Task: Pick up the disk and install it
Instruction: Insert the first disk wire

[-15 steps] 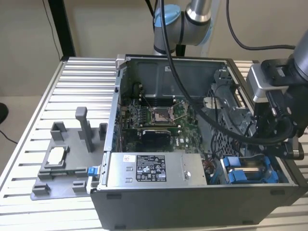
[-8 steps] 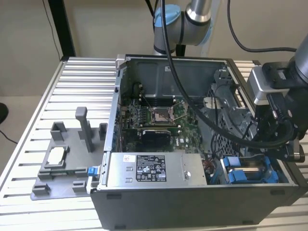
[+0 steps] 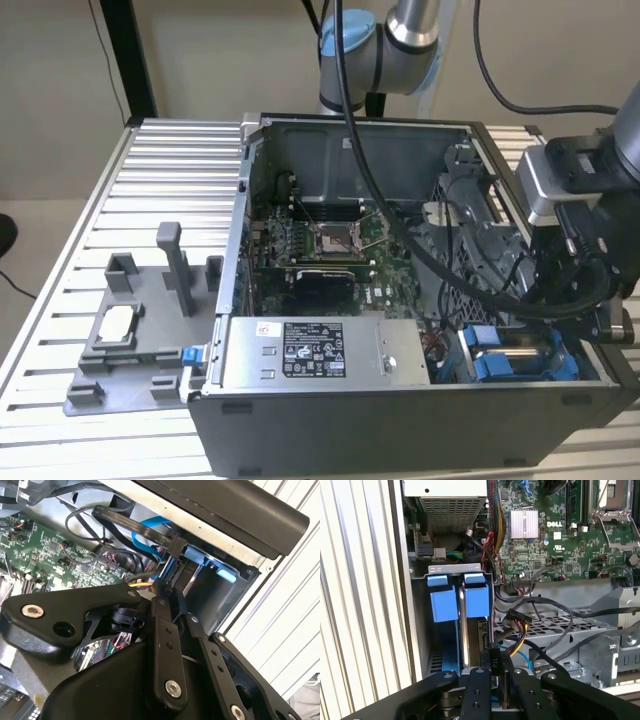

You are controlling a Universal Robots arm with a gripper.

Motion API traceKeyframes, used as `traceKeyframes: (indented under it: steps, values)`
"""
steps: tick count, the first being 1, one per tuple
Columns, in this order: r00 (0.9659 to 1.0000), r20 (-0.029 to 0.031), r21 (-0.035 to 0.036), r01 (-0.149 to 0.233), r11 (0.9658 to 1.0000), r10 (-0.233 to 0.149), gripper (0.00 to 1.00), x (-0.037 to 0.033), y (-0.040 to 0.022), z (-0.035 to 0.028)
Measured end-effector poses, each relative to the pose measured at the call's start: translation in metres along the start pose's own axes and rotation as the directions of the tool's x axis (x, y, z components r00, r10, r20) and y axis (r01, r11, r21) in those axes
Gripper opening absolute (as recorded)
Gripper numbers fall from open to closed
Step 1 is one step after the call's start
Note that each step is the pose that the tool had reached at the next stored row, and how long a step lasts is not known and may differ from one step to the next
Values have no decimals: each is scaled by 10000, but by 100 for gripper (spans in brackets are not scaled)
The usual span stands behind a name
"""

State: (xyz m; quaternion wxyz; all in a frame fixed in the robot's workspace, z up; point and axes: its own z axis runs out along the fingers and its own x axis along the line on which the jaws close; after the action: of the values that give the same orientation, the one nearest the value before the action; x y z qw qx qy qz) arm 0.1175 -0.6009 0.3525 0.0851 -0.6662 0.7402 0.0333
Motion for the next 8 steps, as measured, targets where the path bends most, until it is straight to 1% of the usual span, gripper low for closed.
traceKeyframes:
  steps: [4, 8]
  values:
    - [10000, 2, 10, -54, 10000, 54, 0, 8, -7, 34]
    - [9995, 9, 53, -320, 9995, 320, 0, 11, -28, 64]
